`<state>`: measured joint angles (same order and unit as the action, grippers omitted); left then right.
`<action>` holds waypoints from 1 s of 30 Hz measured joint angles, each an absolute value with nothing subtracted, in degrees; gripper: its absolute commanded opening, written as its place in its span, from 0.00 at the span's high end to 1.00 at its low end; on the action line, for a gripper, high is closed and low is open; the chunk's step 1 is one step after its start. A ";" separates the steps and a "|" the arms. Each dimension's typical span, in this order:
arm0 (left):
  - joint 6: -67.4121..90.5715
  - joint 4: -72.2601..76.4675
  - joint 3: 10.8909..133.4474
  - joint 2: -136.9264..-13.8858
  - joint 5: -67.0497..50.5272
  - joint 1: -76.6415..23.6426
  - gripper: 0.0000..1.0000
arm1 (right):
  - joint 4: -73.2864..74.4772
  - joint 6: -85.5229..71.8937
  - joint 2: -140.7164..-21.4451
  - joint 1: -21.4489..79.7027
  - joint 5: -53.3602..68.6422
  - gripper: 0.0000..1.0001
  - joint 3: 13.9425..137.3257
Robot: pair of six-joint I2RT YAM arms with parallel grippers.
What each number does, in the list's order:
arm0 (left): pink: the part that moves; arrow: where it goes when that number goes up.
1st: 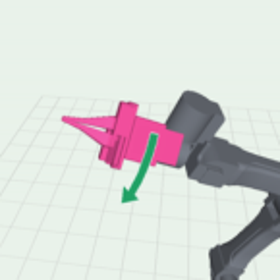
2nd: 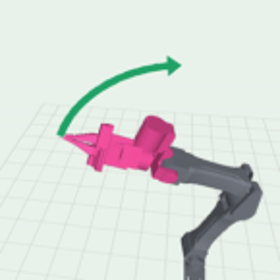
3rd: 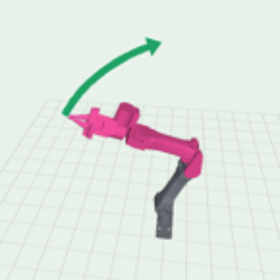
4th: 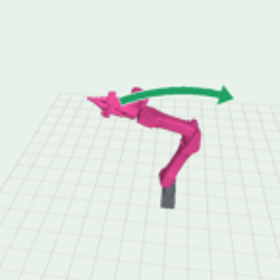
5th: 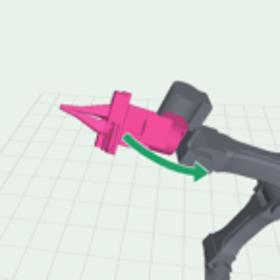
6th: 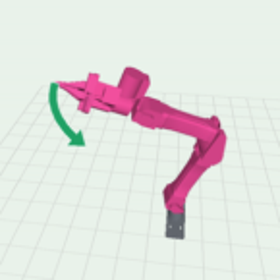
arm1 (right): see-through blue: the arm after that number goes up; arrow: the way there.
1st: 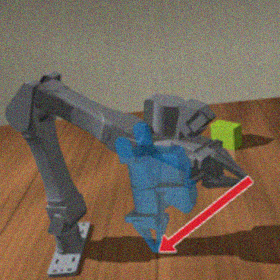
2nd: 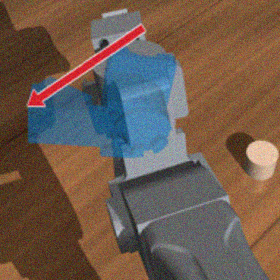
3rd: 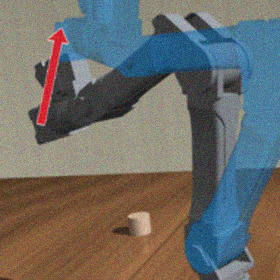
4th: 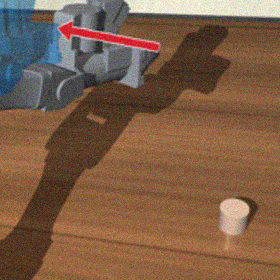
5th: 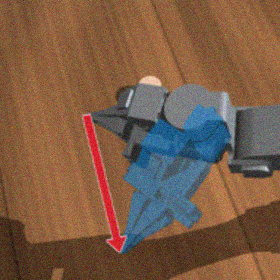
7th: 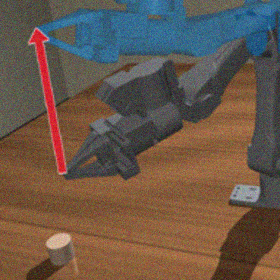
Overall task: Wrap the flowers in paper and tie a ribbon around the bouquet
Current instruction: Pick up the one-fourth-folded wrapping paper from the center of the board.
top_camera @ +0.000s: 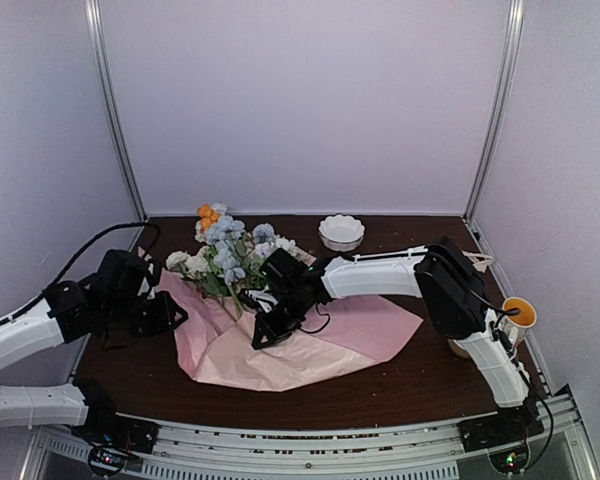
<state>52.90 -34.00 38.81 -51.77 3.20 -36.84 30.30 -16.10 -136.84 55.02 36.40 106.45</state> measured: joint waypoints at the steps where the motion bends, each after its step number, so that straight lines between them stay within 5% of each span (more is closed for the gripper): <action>1: 53.74 -33.26 36.42 -49.65 2.81 -36.86 0.68 | 30.28 -16.10 -136.84 55.02 36.40 0.92 106.45; 7: 60.31 -27.14 15.38 -34.37 1.76 -37.95 0.42 | 30.20 -16.08 -136.84 55.00 36.47 0.92 106.41; 16: 69.25 -33.65 18.74 -31.33 11.62 -51.37 0.29 | 28.91 -15.77 -136.59 54.87 36.99 0.92 105.38; 21: 80.01 -46.41 30.57 -41.91 18.85 -57.49 0.27 | 27.68 -15.62 -136.20 54.87 37.01 0.92 104.38; 26: 92.09 -61.23 49.54 -62.61 25.74 -69.28 0.09 | 26.59 -15.55 -135.79 54.92 36.84 0.92 103.48; 30: 96.62 -70.52 64.60 -79.57 29.87 -73.63 0.07 | 25.87 -15.29 -135.39 55.13 36.05 0.92 102.80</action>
<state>96.62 -70.52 64.60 -79.57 29.87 -73.63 25.87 -15.29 -135.39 55.13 36.05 102.80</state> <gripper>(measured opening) 0.924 0.076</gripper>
